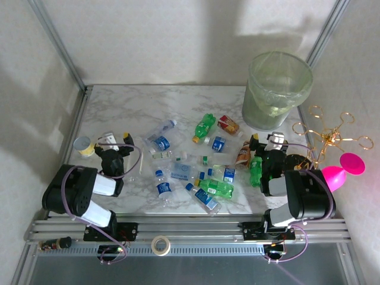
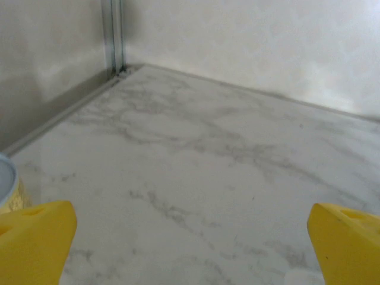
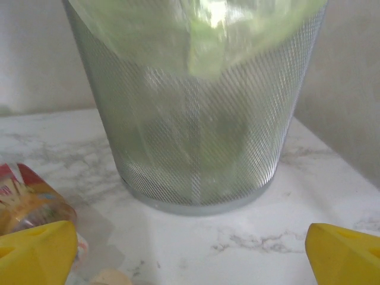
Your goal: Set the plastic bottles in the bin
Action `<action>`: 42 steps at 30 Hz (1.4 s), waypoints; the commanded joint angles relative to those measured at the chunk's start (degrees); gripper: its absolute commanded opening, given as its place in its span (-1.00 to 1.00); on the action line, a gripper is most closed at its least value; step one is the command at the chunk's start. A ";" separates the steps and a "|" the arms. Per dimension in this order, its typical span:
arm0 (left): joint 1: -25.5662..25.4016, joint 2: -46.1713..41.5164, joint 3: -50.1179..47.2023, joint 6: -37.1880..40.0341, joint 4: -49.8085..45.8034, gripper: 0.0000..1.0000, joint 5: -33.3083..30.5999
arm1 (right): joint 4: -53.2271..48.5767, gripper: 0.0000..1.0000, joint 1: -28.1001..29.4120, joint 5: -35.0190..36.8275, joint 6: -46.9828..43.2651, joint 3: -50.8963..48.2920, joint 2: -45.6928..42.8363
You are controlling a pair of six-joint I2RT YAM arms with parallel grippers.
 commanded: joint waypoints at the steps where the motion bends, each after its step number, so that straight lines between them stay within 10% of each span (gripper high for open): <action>1: 0.32 -7.88 4.74 -0.97 -11.10 0.99 -1.60 | -8.48 0.97 1.31 3.42 0.23 1.52 -8.02; 12: -2.10 -16.48 29.32 -17.34 -53.69 0.99 2.65 | -55.64 0.98 6.68 0.07 18.86 16.25 -25.06; 22: -13.38 -15.68 28.07 -30.08 -54.75 0.99 16.30 | -93.43 0.97 8.73 0.70 27.78 30.05 -23.25; 33: -31.41 -9.48 27.28 -35.79 -47.67 0.99 13.60 | -102.96 0.60 8.87 3.11 34.76 28.15 -20.56; 42: -35.81 -8.71 24.65 -38.29 -45.71 0.99 12.81 | -102.16 0.46 9.01 3.42 35.11 27.73 -14.14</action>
